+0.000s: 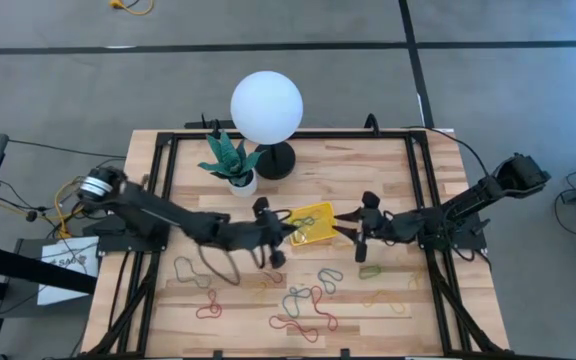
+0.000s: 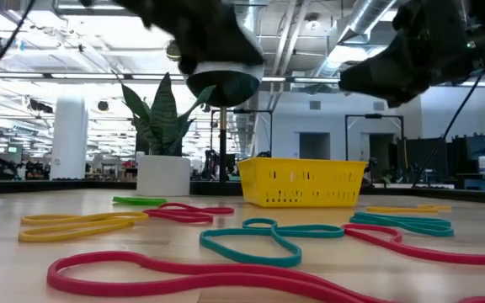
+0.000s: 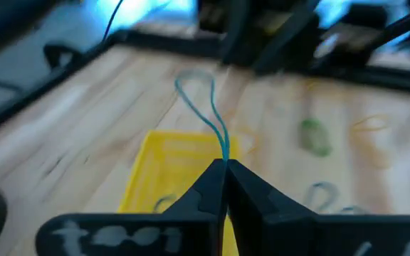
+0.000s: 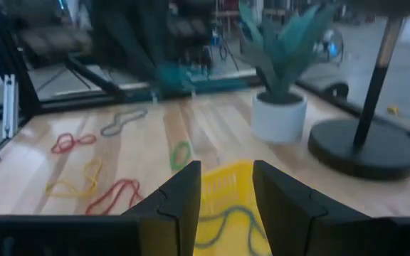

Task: Pick and place items into bin
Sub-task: Put the blue rubber band into the yellow bin

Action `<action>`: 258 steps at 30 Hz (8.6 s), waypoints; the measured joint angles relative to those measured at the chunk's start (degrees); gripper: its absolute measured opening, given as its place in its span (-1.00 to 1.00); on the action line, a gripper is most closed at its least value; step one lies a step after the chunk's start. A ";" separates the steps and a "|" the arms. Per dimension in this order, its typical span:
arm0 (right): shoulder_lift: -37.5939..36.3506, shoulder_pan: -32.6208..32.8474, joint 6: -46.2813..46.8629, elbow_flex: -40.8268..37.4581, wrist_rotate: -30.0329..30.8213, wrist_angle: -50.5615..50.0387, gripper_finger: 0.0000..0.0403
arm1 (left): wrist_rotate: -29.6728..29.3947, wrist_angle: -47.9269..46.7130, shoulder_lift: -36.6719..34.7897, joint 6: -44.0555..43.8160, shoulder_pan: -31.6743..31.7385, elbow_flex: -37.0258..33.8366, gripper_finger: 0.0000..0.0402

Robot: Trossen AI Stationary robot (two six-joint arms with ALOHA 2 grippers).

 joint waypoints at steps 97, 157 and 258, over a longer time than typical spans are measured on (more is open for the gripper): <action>34.48 6.10 16.20 20.98 -15.21 -23.07 -0.43 | -4.24 0.46 -27.18 -8.09 -8.05 -31.28 -0.71; 37.41 -12.36 14.76 28.85 -6.01 -18.91 -0.72 | -11.72 -2.44 -26.98 -8.10 -10.83 -31.26 -0.71; 27.21 -4.50 8.29 28.85 -7.78 -10.69 -0.46 | 20.36 -52.41 -5.96 -40.88 -29.35 -16.06 -0.59</action>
